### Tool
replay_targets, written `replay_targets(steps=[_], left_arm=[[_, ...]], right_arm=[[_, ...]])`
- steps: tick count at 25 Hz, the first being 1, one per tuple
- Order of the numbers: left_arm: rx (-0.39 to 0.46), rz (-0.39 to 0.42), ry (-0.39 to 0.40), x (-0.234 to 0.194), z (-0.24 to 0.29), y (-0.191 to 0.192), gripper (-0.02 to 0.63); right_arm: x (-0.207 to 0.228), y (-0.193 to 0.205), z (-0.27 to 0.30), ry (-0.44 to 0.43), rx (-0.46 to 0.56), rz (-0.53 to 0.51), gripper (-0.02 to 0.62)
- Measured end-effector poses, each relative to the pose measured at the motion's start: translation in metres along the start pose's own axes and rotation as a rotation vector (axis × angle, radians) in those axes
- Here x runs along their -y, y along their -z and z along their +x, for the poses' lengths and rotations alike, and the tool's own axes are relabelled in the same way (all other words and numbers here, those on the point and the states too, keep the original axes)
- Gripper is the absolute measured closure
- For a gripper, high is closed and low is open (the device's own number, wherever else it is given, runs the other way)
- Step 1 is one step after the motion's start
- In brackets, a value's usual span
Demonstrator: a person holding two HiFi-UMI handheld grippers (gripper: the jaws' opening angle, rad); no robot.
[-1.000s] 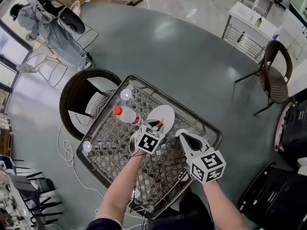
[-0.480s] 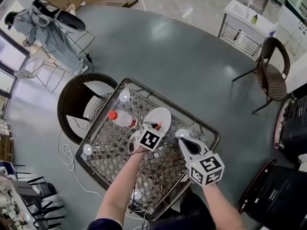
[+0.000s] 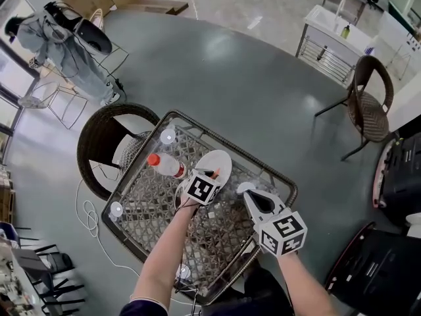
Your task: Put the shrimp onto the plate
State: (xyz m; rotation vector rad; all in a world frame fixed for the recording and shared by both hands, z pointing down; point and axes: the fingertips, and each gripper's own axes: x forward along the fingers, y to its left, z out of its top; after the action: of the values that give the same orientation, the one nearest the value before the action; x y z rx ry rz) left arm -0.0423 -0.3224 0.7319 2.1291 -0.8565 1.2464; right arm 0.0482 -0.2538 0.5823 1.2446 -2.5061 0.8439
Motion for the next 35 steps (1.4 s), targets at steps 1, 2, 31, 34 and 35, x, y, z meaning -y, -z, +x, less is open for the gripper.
replay_targets(steps=[1,2,31,34,35], left_arm=[[0.003,-0.005,0.008,-0.001,0.000,0.000,0.525],[0.007,-0.012,0.017,-0.001,0.000,-0.001,0.525],[0.522,0.069,-0.123,0.070,-0.190,-0.029,0.522],[0.597,0.067,-0.123,0.091,-0.229,-0.027,0.550],[0.619,0.062,-0.119,0.098,-0.241,-0.025,0.551]], right_arm=[[-0.001,-0.001,0.000,0.001,0.000,-0.002,0.591],[-0.001,-0.001,-0.001,0.002,0.000,-0.005,0.591],[-0.076,-0.052,-0.067,0.011,0.130,-0.125,0.591],[-0.096,-0.063,-0.078,-0.007,0.164,-0.150,0.591],[-0.104,-0.068,-0.081,-0.017,0.175,-0.161,0.591]])
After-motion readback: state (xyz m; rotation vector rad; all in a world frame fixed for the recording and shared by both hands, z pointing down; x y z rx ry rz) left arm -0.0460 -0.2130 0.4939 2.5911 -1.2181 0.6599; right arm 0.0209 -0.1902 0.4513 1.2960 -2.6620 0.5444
